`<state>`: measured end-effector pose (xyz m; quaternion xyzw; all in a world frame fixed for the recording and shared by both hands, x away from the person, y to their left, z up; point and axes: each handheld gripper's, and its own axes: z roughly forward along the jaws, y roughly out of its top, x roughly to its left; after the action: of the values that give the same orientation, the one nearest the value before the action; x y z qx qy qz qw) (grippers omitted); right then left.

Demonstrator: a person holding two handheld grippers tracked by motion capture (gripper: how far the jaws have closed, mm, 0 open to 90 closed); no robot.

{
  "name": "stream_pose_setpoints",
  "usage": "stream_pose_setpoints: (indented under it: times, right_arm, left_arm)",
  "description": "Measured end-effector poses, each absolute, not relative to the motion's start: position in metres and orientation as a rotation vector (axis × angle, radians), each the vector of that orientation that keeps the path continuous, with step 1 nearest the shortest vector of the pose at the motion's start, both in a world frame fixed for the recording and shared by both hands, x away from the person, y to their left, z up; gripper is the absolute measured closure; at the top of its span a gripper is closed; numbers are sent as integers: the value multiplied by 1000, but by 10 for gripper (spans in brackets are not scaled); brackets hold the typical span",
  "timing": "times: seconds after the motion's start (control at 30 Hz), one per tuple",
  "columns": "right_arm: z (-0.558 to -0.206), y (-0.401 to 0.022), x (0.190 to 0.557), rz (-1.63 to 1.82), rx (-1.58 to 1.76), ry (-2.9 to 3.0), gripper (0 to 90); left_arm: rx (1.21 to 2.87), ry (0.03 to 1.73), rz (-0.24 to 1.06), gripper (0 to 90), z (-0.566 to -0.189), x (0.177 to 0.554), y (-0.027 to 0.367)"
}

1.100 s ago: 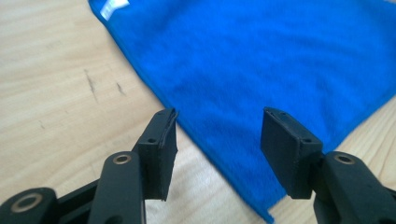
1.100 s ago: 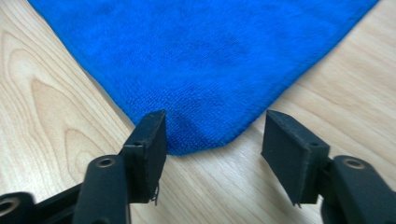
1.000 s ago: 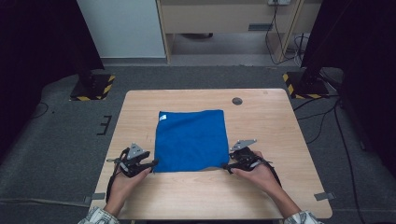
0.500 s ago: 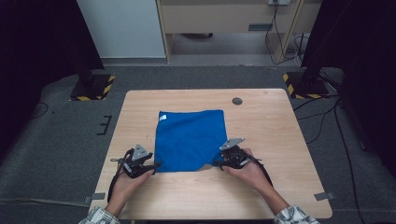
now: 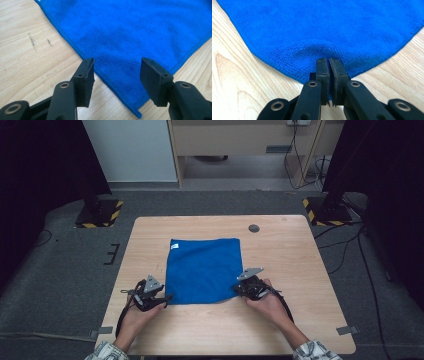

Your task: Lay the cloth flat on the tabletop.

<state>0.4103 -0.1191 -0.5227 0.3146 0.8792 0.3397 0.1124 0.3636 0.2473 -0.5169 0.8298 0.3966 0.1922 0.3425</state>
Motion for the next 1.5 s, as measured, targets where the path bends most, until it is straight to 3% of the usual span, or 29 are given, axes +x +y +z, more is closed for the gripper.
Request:
stream_pose_setpoints:
  times: [0.53, 0.83, 1.33, 1.43, 1.5]
  right_arm:
    - [-519, -157, 401, 945, 997, 2570, 877]
    - [-517, -189, 392, 899, 1073, 2552, 877]
    - [-513, -203, 357, 841, 1036, 2586, 853]
    - [-514, -205, 355, 862, 1039, 2589, 781]
    - [-515, -207, 355, 875, 1041, 2584, 648]
  left_arm:
    - [2195, 1017, 475, 505, -526, 378, 227]
    - [2263, 931, 526, 529, -523, 390, 185]
    - [2320, 900, 397, 534, -518, 349, 177]
    - [2322, 905, 375, 532, -518, 343, 180]
    - [2319, 912, 355, 528, -518, 340, 182]
